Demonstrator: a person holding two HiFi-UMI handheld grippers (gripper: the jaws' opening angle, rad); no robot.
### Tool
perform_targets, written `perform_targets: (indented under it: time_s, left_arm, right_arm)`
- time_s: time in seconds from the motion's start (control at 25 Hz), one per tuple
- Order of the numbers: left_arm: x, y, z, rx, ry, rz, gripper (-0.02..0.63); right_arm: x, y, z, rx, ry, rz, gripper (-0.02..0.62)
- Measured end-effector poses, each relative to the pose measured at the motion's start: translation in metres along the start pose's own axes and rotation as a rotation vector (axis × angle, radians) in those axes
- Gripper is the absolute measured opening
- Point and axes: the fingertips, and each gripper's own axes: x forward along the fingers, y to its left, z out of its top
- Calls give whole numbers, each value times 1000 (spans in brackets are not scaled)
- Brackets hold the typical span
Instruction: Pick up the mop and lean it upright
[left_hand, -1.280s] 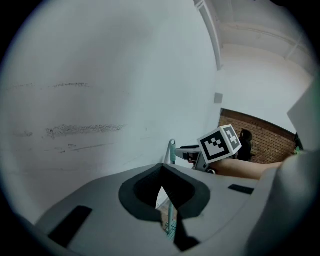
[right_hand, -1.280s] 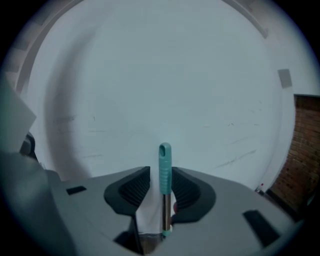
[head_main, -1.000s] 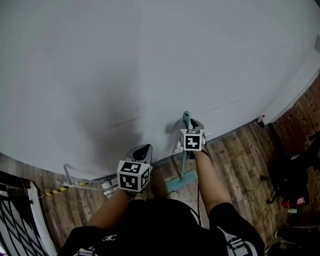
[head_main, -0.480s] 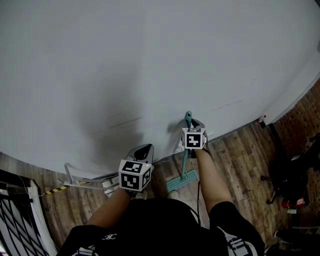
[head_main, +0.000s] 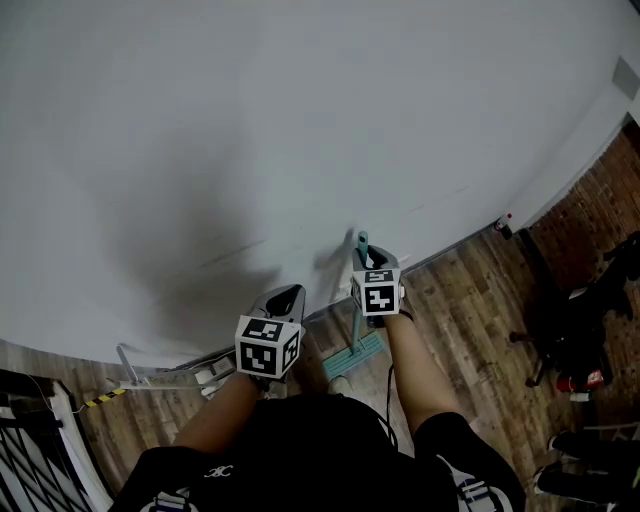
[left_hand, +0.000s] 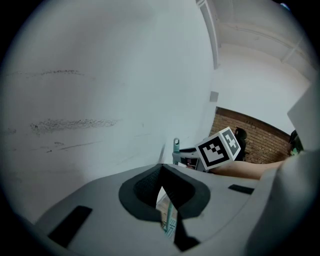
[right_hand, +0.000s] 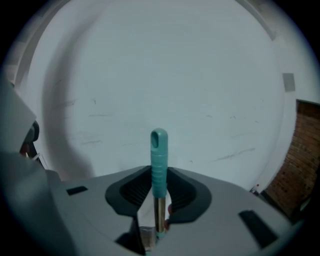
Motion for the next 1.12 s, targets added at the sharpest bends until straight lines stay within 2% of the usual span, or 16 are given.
perform_targets:
  time_s: [0.36,0.6,1.12]
  left_arm:
    - [16,-18,4,27,8,-91,-3]
    - [23,-31,4,49,13,-143,-3]
    - [34,-51,4,68,21,-200,-3]
  right_arm:
    - [-39,0,-11,18,-41,-63,107]
    - [-66,-7,-23,66,-53,-100,107]
    - [-104,-6,-36,113,-86,-120,109]
